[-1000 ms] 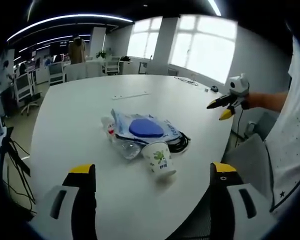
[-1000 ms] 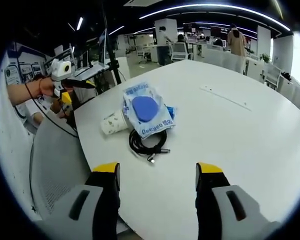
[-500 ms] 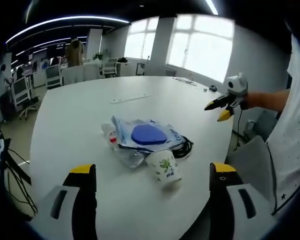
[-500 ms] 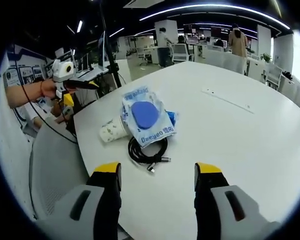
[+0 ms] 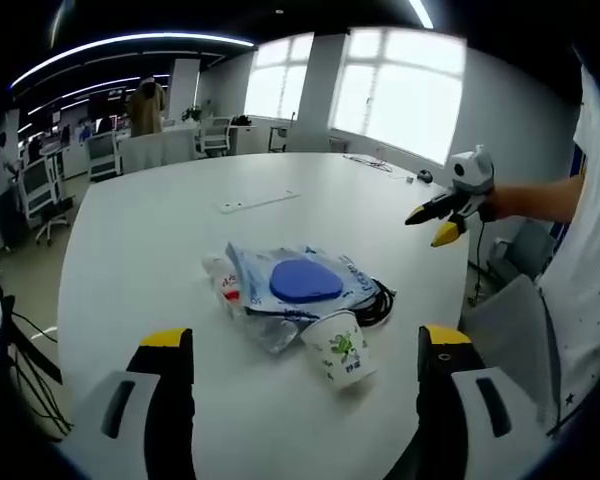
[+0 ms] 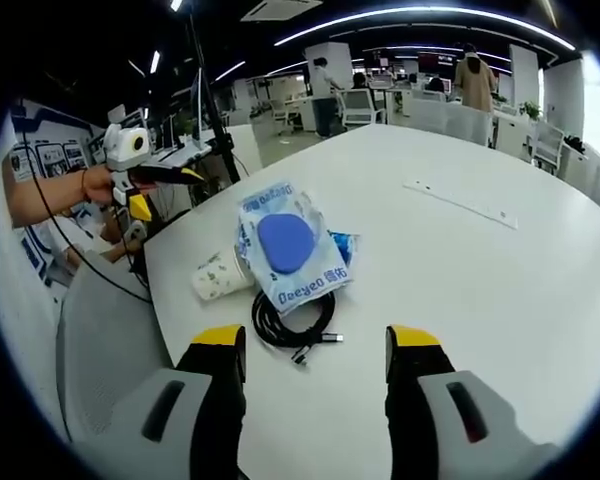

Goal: Arrange the tabletop items into an orderly group along one side of the table until the central work area is clear of visible clutter.

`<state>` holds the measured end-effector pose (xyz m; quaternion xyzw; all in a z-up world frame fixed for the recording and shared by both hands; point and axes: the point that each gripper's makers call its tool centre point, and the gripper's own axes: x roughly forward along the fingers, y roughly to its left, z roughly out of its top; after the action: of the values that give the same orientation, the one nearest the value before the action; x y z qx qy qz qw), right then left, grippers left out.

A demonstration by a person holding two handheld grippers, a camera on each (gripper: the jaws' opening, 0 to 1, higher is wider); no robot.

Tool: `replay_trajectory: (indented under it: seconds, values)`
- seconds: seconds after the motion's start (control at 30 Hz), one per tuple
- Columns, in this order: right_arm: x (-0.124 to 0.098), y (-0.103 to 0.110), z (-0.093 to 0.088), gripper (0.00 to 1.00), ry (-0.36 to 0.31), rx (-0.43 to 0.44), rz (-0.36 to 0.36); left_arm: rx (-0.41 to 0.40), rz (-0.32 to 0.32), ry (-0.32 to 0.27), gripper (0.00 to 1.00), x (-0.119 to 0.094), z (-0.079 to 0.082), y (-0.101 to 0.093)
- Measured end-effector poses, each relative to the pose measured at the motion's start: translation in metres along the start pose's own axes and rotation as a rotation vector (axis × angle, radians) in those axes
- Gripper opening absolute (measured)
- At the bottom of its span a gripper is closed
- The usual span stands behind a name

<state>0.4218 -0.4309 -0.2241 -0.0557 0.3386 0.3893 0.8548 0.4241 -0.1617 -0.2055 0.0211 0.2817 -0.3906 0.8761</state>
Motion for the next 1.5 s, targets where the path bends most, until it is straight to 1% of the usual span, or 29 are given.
replay_trajectory:
  seconds: [0.13, 0.47, 0.57, 0.9, 1.07, 1.17, 1.3, 1.4, 1.43, 1.5]
  values:
    - [0.007, 0.0, 0.002, 0.54, -0.001, 0.012, 0.006, 0.006, -0.003, 0.006, 0.95, 0.005, 0.001, 0.003]
    - [0.023, 0.0, 0.005, 0.52, 0.002, 0.039, 0.016, -0.001, -0.005, -0.003, 0.93, 0.016, 0.006, 0.01]
    - [0.028, -0.001, 0.007, 0.5, -0.003, 0.068, 0.017, -0.003, 0.0, -0.006, 0.92, 0.019, 0.007, 0.014]
    - [0.045, -0.005, 0.012, 0.46, -0.014, 0.121, 0.012, -0.007, -0.005, -0.012, 0.88, 0.031, 0.014, 0.02]
    - [0.053, -0.006, 0.011, 0.45, -0.008, 0.148, 0.017, -0.013, -0.009, -0.015, 0.86, 0.038, 0.016, 0.023]
    - [0.059, -0.007, 0.009, 0.43, -0.004, 0.172, 0.014, -0.019, -0.006, -0.014, 0.83, 0.042, 0.016, 0.026]
    - [0.065, -0.009, 0.01, 0.41, -0.01, 0.214, 0.014, -0.028, -0.006, -0.02, 0.82, 0.047, 0.017, 0.03]
    - [0.069, -0.013, 0.011, 0.39, -0.016, 0.241, 0.007, -0.029, -0.007, -0.017, 0.81, 0.051, 0.017, 0.031]
    - [0.071, -0.013, 0.01, 0.39, -0.015, 0.267, 0.008, -0.032, -0.008, -0.015, 0.81, 0.052, 0.016, 0.031]
    - [0.073, -0.016, 0.01, 0.37, -0.021, 0.279, 0.003, -0.032, -0.005, -0.012, 0.79, 0.055, 0.015, 0.033]
